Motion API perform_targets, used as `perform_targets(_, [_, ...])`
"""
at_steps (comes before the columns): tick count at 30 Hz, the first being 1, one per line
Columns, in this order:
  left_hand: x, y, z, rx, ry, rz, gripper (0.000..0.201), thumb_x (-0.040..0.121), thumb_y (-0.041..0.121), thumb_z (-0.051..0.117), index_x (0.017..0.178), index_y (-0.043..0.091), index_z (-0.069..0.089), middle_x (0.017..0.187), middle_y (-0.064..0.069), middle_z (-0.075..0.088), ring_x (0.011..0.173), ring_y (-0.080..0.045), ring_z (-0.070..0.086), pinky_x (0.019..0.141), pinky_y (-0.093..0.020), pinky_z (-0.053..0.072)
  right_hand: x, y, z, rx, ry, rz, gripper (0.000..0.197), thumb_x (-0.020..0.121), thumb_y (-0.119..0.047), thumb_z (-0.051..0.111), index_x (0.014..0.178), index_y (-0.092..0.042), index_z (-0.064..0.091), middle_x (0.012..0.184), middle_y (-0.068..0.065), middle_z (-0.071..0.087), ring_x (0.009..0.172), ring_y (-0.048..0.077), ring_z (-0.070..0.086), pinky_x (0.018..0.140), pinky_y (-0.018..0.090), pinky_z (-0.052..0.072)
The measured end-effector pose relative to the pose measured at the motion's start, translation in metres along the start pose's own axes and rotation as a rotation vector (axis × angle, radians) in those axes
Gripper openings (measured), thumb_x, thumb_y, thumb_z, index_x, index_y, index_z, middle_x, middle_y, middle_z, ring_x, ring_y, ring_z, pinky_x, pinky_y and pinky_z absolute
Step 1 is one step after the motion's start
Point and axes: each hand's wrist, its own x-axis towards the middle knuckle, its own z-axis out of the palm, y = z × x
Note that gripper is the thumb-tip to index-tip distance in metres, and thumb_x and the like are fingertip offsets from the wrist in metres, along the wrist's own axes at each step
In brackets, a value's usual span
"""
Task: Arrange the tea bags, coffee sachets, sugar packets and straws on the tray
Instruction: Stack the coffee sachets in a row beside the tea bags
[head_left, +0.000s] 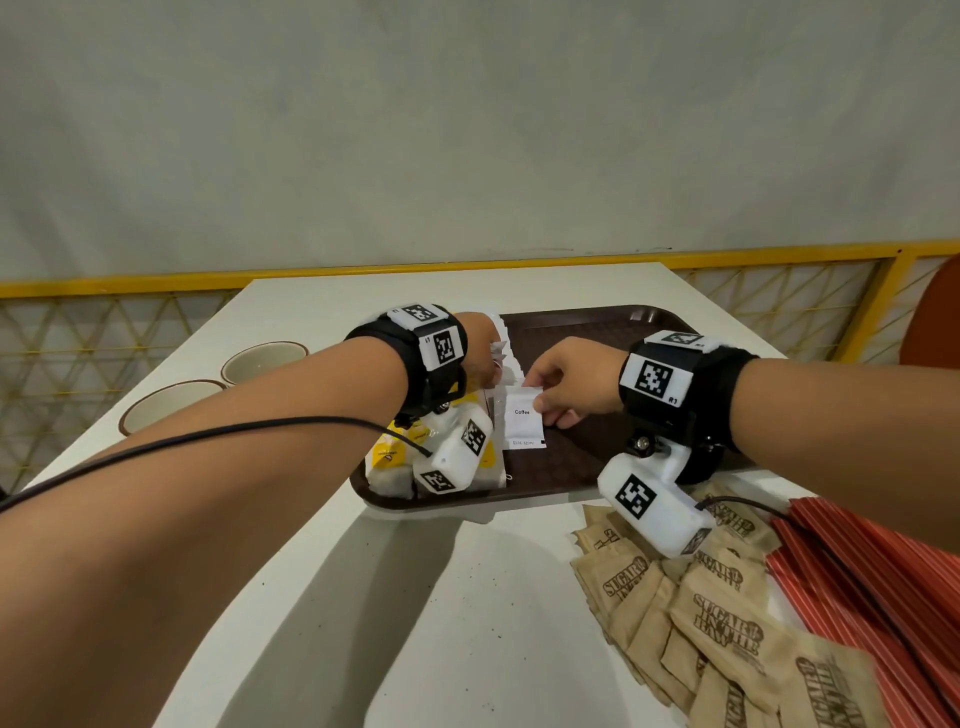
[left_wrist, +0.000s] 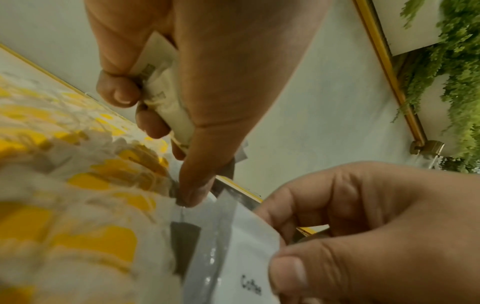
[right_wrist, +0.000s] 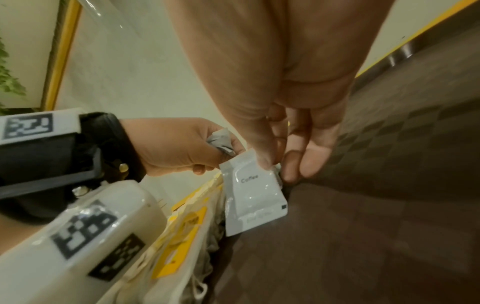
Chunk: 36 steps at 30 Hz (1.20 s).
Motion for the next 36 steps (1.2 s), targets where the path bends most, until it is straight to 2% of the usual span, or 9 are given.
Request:
perform_targets(5, [0.002,-0.002,-0.003,0.011,0.036,-0.008,0.035,0.089,0.017,0.062,0.063,0.023,0.039,0.066,0.007,0.041,0.055,-0.005,0.037,0.05,-0.012,0.032,0.007,-0.003,-0.005,0.062,0.017,0.031,0.014,0.086,0.003,0.064,0.09,-0.008,0.058,0.077,0.01,0.064,0.068,0.016,0.066,0.071,0.031,0.057])
perform_targets(8, [0.004,-0.001,-0.003,-0.043,0.032,-0.009,0.035,0.089,0.015,0.058,0.061,0.02,0.038,0.063,0.005,0.038,0.053,-0.008,0.034,0.05,-0.015,0.028,0.012,-0.004,-0.006,0.056,0.024,0.032,0.017,0.084,0.001,0.067,0.085,-0.011,0.056,0.075,0.009,0.064,0.068,0.018,0.066,0.071,0.032,0.057])
perform_targets(12, [0.005,-0.004,-0.001,-0.141,0.014,0.004,0.036,0.093,0.012,0.053,0.061,0.017,0.037,0.063,0.003,0.037,0.054,-0.008,0.033,0.042,-0.008,0.033,0.016,-0.006,-0.008,0.036,0.029,0.042,0.017,0.083,0.0,0.069,0.086,-0.011,0.056,0.075,0.008,0.065,0.07,0.018,0.068,0.07,0.03,0.058])
perform_targets(19, [0.002,-0.023,-0.01,-0.25,0.168,-0.002,0.014,0.089,0.019,0.057,0.077,0.013,0.053,0.079,-0.005,0.051,0.077,-0.017,0.045,0.059,-0.016,0.036,0.018,-0.005,-0.006,0.065,0.052,0.06,0.021,0.08,0.001,0.072,0.084,-0.01,0.055,0.078,0.013,0.067,0.064,0.017,0.067,0.063,0.03,0.06])
perform_targets(22, [-0.003,-0.031,-0.014,-0.326,0.237,0.016,0.021,0.087,0.019,0.061,0.067,0.015,0.055,0.088,-0.008,0.061,0.078,-0.019,0.05,0.071,-0.028,0.039,0.014,-0.003,-0.004,0.142,0.077,0.097,0.023,0.08,0.002,0.072,0.082,-0.009,0.051,0.069,0.011,0.065,0.055,0.015,0.064,0.052,0.027,0.058])
perform_targets(25, [-0.007,-0.036,-0.012,-0.355,0.241,0.004,0.013,0.087,0.019,0.062,0.089,0.008,0.069,0.1,-0.01,0.068,0.084,-0.02,0.055,0.077,-0.03,0.043,0.006,-0.003,-0.004,0.186,0.057,0.129,0.023,0.078,0.001,0.074,0.08,-0.006,0.052,0.056,0.008,0.064,0.061,0.021,0.063,0.062,0.034,0.06])
perform_targets(28, [-0.008,-0.036,-0.007,-0.327,0.219,0.009,0.02,0.087,0.017,0.062,0.099,0.004,0.07,0.097,-0.011,0.066,0.082,-0.019,0.054,0.072,-0.027,0.042,-0.001,-0.003,0.0,0.144,0.007,0.109,0.026,0.074,-0.002,0.079,0.076,-0.004,0.053,0.061,0.013,0.067,0.067,0.028,0.067,0.079,0.042,0.059])
perform_targets(31, [-0.006,-0.029,-0.003,-0.263,0.186,0.005,0.013,0.085,0.017,0.063,0.093,0.008,0.068,0.089,-0.008,0.059,0.078,-0.018,0.049,0.065,-0.023,0.037,0.0,-0.003,0.005,0.129,0.027,0.091,0.032,0.072,0.0,0.079,0.079,-0.008,0.05,0.062,0.013,0.067,0.06,0.026,0.068,0.074,0.04,0.06])
perform_targets(36, [0.001,-0.02,0.004,-0.168,0.159,0.009,0.021,0.084,0.022,0.065,0.098,0.006,0.07,0.091,-0.007,0.063,0.08,-0.019,0.052,0.072,-0.029,0.041,0.007,-0.005,0.008,0.02,0.06,0.082,0.025,0.076,-0.012,0.079,0.077,-0.007,0.055,0.07,0.016,0.069,0.065,0.025,0.064,0.068,0.032,0.058])
